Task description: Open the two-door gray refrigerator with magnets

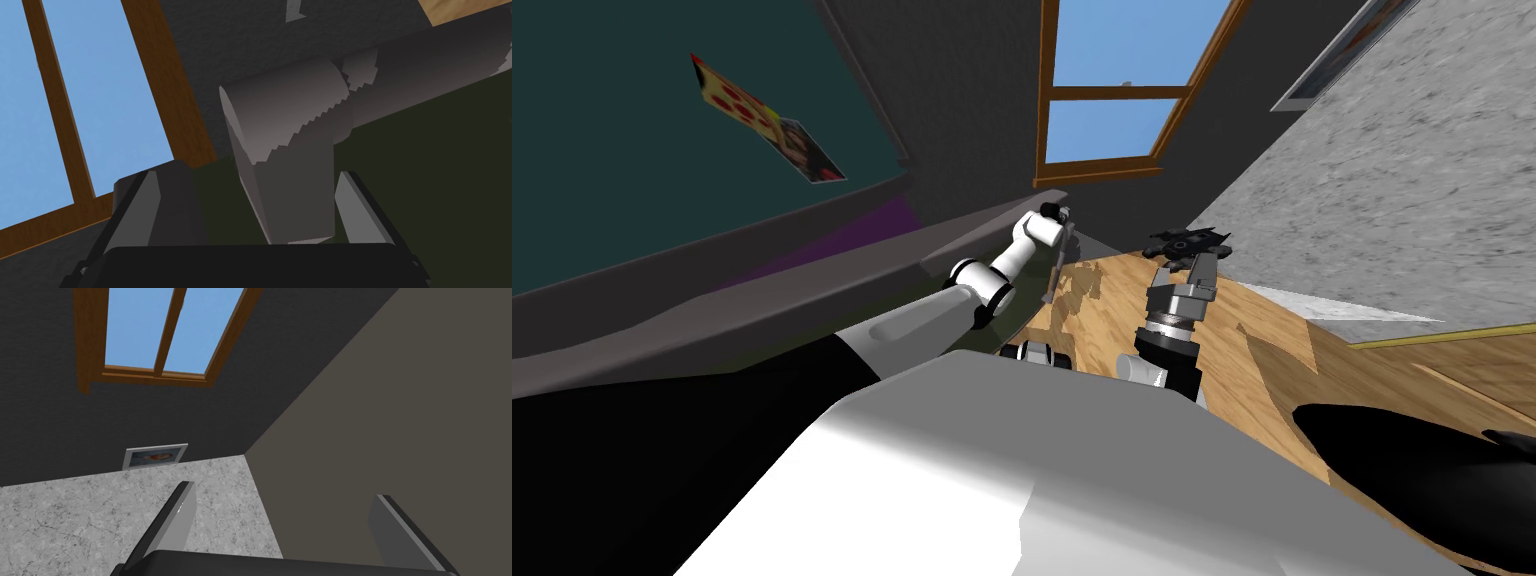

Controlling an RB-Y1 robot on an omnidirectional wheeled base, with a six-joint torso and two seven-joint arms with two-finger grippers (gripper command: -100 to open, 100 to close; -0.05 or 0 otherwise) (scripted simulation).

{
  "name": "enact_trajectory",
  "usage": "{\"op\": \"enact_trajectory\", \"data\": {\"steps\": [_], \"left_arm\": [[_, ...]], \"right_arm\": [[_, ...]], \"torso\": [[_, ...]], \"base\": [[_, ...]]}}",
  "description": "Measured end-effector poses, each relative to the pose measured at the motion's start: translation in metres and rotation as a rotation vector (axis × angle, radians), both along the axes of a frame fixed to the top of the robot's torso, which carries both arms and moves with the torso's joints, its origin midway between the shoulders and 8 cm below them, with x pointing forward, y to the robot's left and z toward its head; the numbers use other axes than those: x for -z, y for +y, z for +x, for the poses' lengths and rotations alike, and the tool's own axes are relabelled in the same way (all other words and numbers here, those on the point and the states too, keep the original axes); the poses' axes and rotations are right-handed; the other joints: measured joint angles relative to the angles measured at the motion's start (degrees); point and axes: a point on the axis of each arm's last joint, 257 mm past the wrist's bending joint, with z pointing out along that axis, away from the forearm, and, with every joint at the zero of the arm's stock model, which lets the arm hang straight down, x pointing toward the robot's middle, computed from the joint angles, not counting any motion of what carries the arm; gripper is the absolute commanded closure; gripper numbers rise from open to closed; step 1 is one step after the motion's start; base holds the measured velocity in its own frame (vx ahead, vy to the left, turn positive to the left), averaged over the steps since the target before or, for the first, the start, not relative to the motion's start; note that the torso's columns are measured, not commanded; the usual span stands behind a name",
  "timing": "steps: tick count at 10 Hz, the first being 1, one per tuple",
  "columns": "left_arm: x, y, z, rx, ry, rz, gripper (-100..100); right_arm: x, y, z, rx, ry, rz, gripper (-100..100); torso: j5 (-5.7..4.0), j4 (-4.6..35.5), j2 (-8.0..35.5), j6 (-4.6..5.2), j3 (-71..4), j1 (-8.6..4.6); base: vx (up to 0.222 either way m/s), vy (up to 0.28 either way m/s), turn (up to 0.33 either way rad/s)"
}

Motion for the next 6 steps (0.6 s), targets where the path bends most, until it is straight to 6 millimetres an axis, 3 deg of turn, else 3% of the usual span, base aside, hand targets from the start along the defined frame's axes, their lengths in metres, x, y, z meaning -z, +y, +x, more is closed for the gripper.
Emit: {"op": "enact_trajectory", "data": {"steps": [3,6], "left_arm": [[-0.001,0.02,0.008,-0.03,0.007,0.0,-100],[-0.001,0.018,0.007,-0.033,0.006,-0.002,-100]], "right_arm": [[0.0,0.0,0.0,0.0,0.0,0.0,0],[0.0,0.0,0.0,0.0,0.0,0.0,0]], "torso": [[0.0,0.0,0.0,-0.1,0.0,0.03],[-0.03,0.0,0.1,-0.03,0.1,-0.02]], "base": [[-0.01,0.003,-0.033],[0.004,0.0,0.003]]}}
